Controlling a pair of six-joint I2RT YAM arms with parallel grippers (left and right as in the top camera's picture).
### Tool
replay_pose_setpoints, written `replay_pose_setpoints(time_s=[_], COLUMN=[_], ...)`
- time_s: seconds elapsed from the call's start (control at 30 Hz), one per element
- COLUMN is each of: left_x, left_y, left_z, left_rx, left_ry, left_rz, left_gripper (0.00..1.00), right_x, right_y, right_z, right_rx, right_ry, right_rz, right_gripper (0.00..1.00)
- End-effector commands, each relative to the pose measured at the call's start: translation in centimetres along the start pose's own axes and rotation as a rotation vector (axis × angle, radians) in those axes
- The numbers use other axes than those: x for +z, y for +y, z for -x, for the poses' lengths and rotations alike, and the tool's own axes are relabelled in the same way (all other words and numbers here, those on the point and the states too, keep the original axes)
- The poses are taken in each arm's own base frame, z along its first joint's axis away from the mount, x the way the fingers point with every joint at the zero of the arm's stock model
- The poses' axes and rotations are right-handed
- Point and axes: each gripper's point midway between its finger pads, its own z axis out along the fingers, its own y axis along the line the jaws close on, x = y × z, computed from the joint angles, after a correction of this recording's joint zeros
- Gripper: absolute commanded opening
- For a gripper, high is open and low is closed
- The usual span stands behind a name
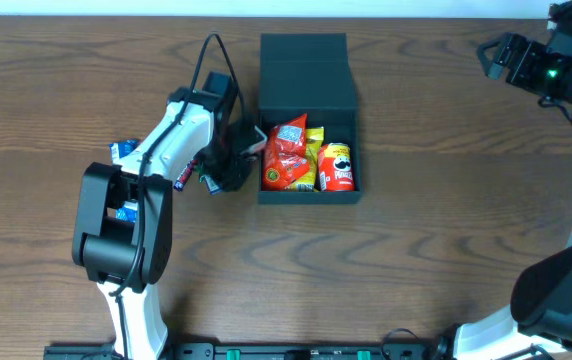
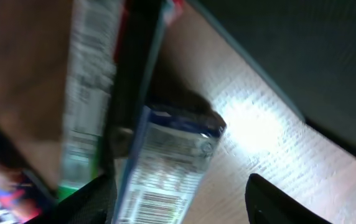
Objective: Pack container
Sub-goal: 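Grasp the blue Eclipse mints tin with the left gripper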
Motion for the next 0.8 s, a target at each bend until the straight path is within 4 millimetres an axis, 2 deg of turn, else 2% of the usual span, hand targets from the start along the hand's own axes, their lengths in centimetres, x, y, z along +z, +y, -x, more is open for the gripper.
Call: replay_pose_setpoints(time_s=[0.0, 0.43, 0.63, 0.77], left_x=[1.06, 1.8, 2.03, 2.03], left_y=[-0.24, 0.09, 0.3, 0.42], left_z=[-0.91, -0.5, -0.21, -0.03], left_rx=[0.02, 0.015, -0.061, -0.11], left_ry=[0.031, 0.003, -0.013, -0.021], left_rz=[-0.015, 0.002, 0.013, 0.017], left_gripper=[0.67, 0.68, 0.57, 0.44], right_x=[-0.6, -0.6, -0.6, -0.6], right_y=[0.8, 0.77, 0.77, 0.77], right_z=[0.25, 0.03, 0.03, 0.03], right_rx=[-0.026, -0.021, -0.02, -0.02], right_ry=[-0.012, -0.003, -0.003, -0.003], right_rz=[0.013, 0.012, 0.012, 0.012], right_gripper=[0.99, 0.99, 0.99, 0.99])
